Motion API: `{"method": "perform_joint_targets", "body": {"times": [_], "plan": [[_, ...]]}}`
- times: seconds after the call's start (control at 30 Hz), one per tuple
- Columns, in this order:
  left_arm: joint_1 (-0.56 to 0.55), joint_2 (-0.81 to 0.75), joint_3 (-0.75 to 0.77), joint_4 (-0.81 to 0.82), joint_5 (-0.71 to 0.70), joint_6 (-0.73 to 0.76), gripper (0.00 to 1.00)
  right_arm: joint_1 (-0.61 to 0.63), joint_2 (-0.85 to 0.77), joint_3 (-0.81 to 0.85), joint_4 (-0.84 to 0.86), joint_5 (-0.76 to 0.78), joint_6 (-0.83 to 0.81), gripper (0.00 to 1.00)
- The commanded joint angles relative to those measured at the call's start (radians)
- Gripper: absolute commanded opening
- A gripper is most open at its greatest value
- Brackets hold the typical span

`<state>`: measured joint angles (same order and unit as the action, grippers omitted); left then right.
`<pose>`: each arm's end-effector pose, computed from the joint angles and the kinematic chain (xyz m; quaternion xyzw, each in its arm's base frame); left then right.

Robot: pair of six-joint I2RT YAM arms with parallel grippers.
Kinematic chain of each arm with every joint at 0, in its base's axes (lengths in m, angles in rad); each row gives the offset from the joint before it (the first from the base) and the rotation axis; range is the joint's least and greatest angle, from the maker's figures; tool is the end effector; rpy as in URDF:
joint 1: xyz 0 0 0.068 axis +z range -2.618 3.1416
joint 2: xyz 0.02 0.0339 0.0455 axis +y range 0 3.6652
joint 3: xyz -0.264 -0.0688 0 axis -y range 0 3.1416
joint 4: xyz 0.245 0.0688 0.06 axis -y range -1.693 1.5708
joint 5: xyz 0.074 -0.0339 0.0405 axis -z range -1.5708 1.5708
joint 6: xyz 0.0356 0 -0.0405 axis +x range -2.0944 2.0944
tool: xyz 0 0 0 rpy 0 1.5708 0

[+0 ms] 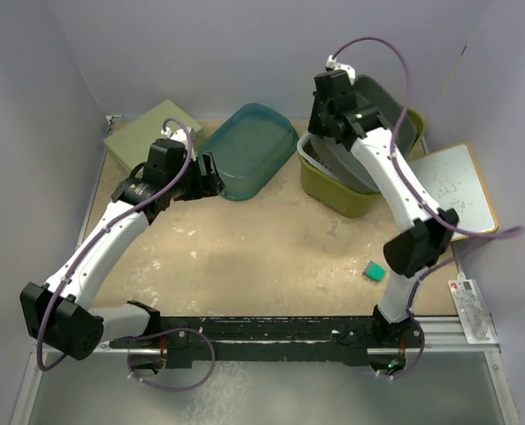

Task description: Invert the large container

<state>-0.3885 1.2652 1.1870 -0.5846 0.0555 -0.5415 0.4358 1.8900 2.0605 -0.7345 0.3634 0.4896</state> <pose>0.2546 -0.1063 0.3385 -0.0565 0.8967 -0.2189 0.3807 0.3904 0.1678 0.4075 0.1103 0.8589 0.0701 0.4952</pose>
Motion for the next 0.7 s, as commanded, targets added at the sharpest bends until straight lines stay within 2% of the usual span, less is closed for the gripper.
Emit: {"method": "perform_joint_targets", "body": {"times": [0.0,0.2,0.3,0.37,0.47,0.53,0.67], "plan": [[-0.002,-0.066,0.032,-0.064,-0.065,0.033,0.76,0.001,-0.244,-0.039,0.106,-0.05,0.017,0.0],[0.0,-0.097,0.048,-0.07,-0.124,-0.034,0.76,0.003,-0.561,-0.357,0.414,-0.403,0.042,0.0],[-0.001,-0.12,0.108,-0.118,-0.227,-0.066,0.77,0.003,-0.666,-0.459,0.526,-0.609,0.096,0.0],[0.001,-0.127,0.159,-0.164,-0.303,-0.085,0.78,0.003,-0.714,-0.541,0.654,-0.799,0.161,0.0],[0.0,-0.149,0.241,-0.237,-0.405,-0.153,0.78,0.01,-0.779,-0.726,0.943,-1.073,0.338,0.0],[0.0,-0.195,0.274,-0.244,-0.475,-0.215,0.78,0.033,-0.82,-0.81,1.079,-1.122,0.429,0.0],[0.0,-0.333,0.276,-0.191,-0.582,-0.298,0.78,0.122,-0.889,-0.944,1.123,-1.099,0.458,0.0]]}}
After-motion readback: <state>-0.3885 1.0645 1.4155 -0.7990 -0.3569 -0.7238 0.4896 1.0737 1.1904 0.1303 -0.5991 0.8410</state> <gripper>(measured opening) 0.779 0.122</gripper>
